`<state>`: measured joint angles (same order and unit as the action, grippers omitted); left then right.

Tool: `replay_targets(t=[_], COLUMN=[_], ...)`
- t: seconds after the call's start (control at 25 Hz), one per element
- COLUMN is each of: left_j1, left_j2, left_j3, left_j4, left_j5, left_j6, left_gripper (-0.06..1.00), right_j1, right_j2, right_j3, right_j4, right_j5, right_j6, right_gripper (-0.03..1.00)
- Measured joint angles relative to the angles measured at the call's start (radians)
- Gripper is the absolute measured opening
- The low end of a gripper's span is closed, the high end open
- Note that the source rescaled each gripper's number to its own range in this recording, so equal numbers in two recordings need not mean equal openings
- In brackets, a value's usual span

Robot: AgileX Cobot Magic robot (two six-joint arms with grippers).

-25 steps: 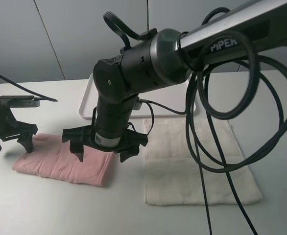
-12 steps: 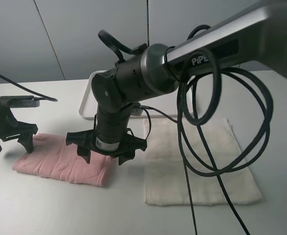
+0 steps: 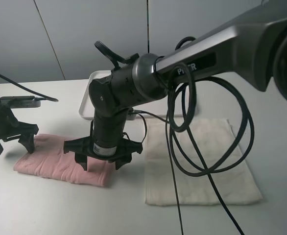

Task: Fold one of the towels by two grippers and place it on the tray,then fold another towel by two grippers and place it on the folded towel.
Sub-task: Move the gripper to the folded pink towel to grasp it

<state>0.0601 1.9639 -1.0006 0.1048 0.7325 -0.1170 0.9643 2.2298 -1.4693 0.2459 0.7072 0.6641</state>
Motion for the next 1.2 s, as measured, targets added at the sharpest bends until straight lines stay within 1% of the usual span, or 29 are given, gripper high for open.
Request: replay_targets(t=[0.16, 0.44, 0.64, 1.0, 1.12, 1.2], left_j1=[0.000, 0.000, 0.000, 0.000, 0.000, 0.000], left_j2=[0.000, 0.000, 0.000, 0.000, 0.000, 0.002], left_j3=[0.000, 0.000, 0.000, 0.000, 0.000, 0.000], left_j4=[-0.008, -0.014, -0.014, -0.014, -0.014, -0.019], left_j5=[0.000, 0.000, 0.000, 0.000, 0.000, 0.000], left_j6=[0.011, 0.015, 0.015, 0.015, 0.017, 0.028], left_gripper=[1.00, 1.00, 1.00, 1.00, 1.00, 1.00], right_j1=[0.000, 0.000, 0.000, 0.000, 0.000, 0.000], right_j2=[0.016, 0.020, 0.024, 0.028, 0.036, 0.040], right_j3=[-0.002, -0.007, -0.008, -0.008, -0.012, -0.012], right_j4=[-0.013, -0.019, -0.022, -0.024, -0.022, -0.007], right_j5=[0.017, 0.015, 0.001, -0.022, -0.022, -0.024], right_j6=[-0.007, 0.002, 0.008, 0.011, 0.011, 0.011], right_gripper=[0.78, 0.78, 0.76, 0.64, 0.57, 0.49])
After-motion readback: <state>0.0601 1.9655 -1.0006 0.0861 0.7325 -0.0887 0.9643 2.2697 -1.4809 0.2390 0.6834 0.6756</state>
